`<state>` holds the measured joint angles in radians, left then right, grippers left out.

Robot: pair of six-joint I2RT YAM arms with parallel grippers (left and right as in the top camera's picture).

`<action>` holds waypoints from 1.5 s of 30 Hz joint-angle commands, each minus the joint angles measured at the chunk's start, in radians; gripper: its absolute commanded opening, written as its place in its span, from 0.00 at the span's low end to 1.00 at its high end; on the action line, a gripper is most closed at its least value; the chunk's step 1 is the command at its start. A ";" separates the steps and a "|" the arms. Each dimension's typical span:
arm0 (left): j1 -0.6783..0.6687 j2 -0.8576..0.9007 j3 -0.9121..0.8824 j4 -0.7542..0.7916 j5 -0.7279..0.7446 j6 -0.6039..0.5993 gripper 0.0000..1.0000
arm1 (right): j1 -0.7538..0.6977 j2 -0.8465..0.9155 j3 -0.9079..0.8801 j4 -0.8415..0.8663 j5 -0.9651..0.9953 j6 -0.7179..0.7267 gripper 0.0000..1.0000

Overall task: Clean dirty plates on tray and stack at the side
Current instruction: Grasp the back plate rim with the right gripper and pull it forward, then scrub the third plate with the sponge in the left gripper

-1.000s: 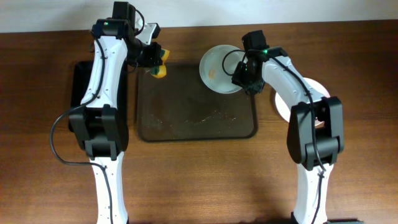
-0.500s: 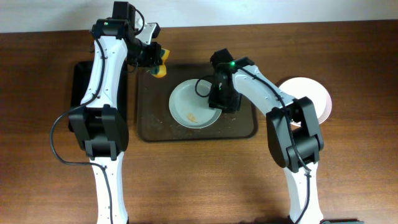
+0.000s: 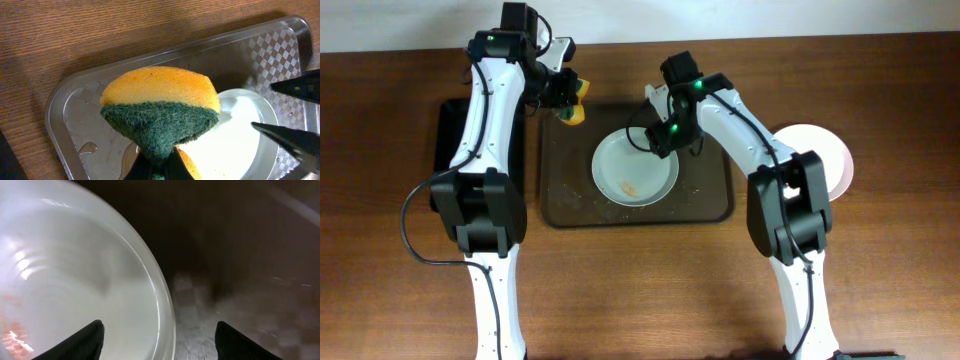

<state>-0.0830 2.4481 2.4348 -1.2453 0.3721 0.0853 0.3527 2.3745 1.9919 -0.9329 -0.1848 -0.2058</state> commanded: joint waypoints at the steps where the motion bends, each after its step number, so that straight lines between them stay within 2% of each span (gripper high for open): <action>1: -0.002 -0.006 0.005 0.003 -0.003 -0.006 0.01 | -0.006 0.022 0.011 -0.002 0.001 -0.045 0.73; 4: -0.002 -0.006 0.005 0.006 -0.003 -0.006 0.01 | -0.006 0.023 0.011 -0.009 -0.004 -0.040 0.55; 5: -0.002 -0.006 0.005 0.005 -0.003 -0.006 0.01 | -0.005 0.023 0.011 -0.014 -0.012 -0.019 0.26; 6: -0.002 -0.006 0.005 0.005 -0.003 -0.006 0.01 | -0.005 0.023 0.011 -0.021 -0.017 0.014 0.11; 7: -0.002 -0.006 0.005 0.005 -0.003 -0.006 0.01 | -0.005 0.023 0.011 -0.034 -0.024 0.055 0.04; 9: -0.002 -0.006 0.005 0.005 -0.003 -0.006 0.01 | -0.005 0.023 0.011 -0.066 -0.041 0.154 0.04; 11: -0.002 -0.006 0.005 0.006 -0.003 -0.006 0.01 | -0.006 0.023 0.011 -0.089 -0.040 0.350 0.04; 12: -0.002 -0.006 0.005 0.006 -0.003 -0.006 0.01 | -0.006 0.023 0.011 -0.102 -0.040 0.461 0.04; 13: -0.002 -0.006 0.005 0.006 -0.003 -0.006 0.01 | -0.006 0.023 0.009 -0.132 -0.040 0.671 0.04; 14: -0.002 -0.006 0.005 0.006 -0.003 -0.006 0.01 | -0.005 0.023 0.009 -0.148 -0.040 0.801 0.04; 16: -0.002 -0.006 0.005 0.005 -0.003 -0.006 0.01 | 0.002 0.023 0.009 -0.145 -0.040 0.891 0.04; 19: -0.002 -0.006 0.005 0.006 -0.003 -0.006 0.01 | 0.008 0.023 0.009 -0.140 -0.040 0.893 0.07; 20: -0.002 -0.006 0.005 0.005 -0.003 -0.006 0.01 | 0.005 0.023 0.009 -0.108 -0.041 0.869 0.25; 21: -0.002 -0.006 0.005 0.005 -0.003 -0.006 0.01 | 0.005 0.023 0.009 -0.080 -0.041 0.828 0.30; 23: -0.002 -0.006 0.005 0.005 -0.003 -0.006 0.01 | 0.005 0.023 0.009 -0.014 -0.040 0.732 0.34; 25: -0.002 -0.006 0.005 0.005 -0.003 -0.006 0.01 | 0.009 0.023 0.009 0.014 0.001 0.721 0.30; 27: -0.002 -0.006 0.005 0.002 -0.003 -0.006 0.01 | 0.021 0.027 0.007 0.011 0.025 0.721 0.17; 33: -0.002 -0.006 0.005 -0.010 -0.003 -0.006 0.01 | 0.029 0.062 -0.001 -0.047 0.036 0.721 0.15; 34: -0.002 -0.006 0.005 -0.013 -0.003 -0.006 0.01 | 0.029 0.062 -0.001 -0.047 0.036 0.721 0.06; 35: -0.002 -0.006 0.005 -0.026 -0.003 -0.006 0.01 | 0.028 0.062 -0.001 -0.046 0.036 0.722 0.04; 41: -0.037 -0.006 -0.028 -0.087 -0.003 -0.014 0.01 | 0.026 0.062 -0.001 -0.042 0.037 0.790 0.04; 43: -0.079 -0.006 -0.103 -0.034 -0.058 -0.096 0.01 | 0.026 0.062 -0.001 -0.040 0.037 0.809 0.04; 45: -0.117 -0.006 -0.214 0.066 -0.101 -0.114 0.01 | 0.026 0.063 -0.001 -0.041 0.039 0.809 0.04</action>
<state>-0.1593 2.4477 2.3192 -1.2354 0.3267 0.0277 0.3748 2.4096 1.9957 -0.9680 -0.1890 0.5762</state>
